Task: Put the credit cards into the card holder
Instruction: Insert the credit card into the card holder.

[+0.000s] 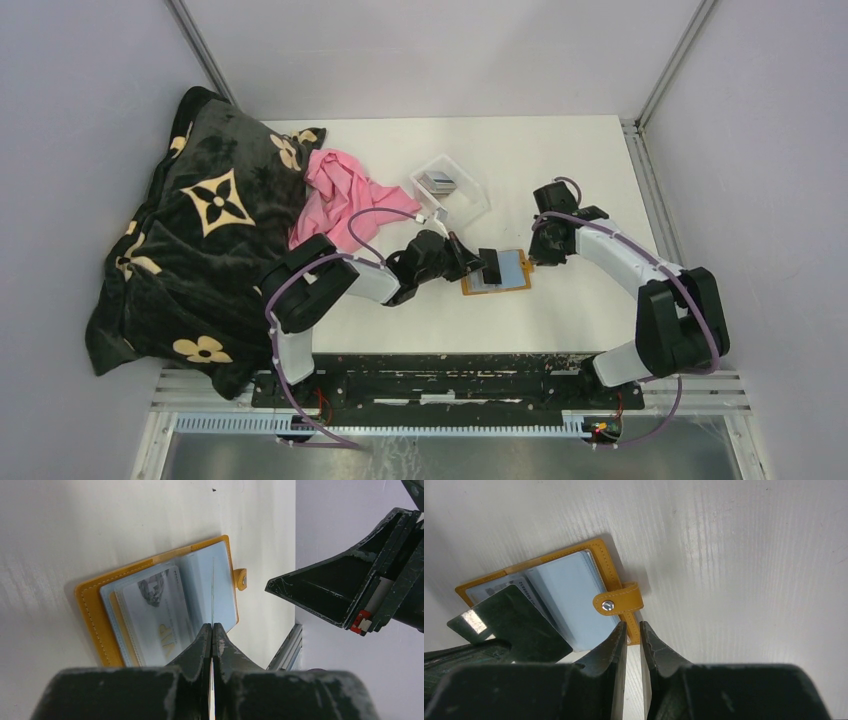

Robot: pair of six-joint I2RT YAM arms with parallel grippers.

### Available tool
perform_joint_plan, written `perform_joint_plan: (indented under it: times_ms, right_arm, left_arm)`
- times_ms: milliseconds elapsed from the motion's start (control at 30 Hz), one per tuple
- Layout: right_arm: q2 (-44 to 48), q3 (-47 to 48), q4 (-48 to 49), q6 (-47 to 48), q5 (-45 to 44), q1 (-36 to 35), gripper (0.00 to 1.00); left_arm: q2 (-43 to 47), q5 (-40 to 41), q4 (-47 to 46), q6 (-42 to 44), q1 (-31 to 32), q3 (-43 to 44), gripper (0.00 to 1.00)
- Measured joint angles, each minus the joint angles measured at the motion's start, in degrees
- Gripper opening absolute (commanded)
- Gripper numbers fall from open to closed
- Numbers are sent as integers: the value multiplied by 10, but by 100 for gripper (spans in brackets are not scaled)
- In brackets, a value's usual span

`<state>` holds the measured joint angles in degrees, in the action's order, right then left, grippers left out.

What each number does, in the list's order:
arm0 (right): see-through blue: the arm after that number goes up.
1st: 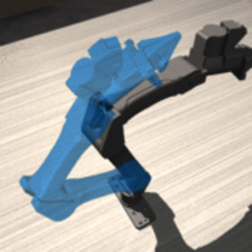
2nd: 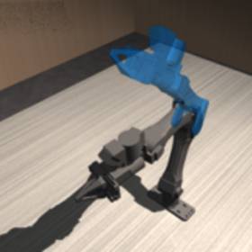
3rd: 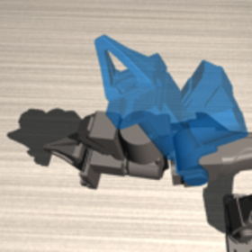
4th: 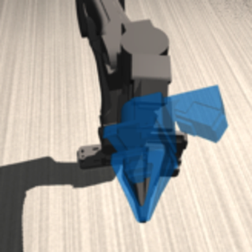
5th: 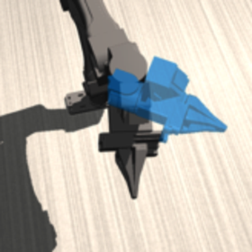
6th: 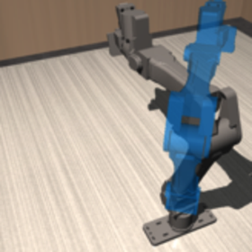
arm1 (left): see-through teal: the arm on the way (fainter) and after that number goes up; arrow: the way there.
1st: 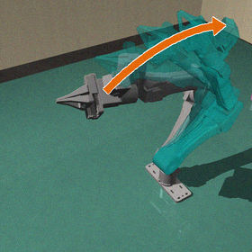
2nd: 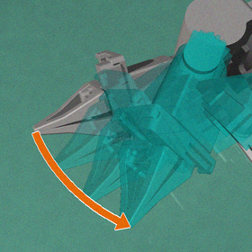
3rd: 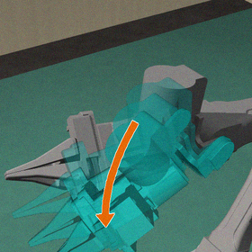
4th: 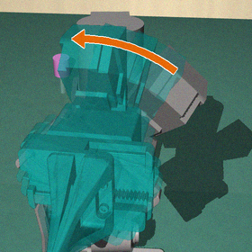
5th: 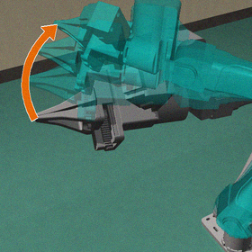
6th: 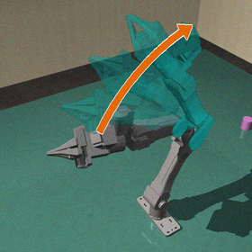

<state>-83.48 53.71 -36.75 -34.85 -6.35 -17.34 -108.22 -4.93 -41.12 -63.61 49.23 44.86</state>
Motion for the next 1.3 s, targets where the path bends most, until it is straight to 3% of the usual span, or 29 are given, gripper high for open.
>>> perform_joint_plan:
  times_ms: [1300]
  right_arm:
    - [-74,-7,36,-14,0,0,21]
  left_arm:
    - [-10,46,7,-30,8,-12,3]
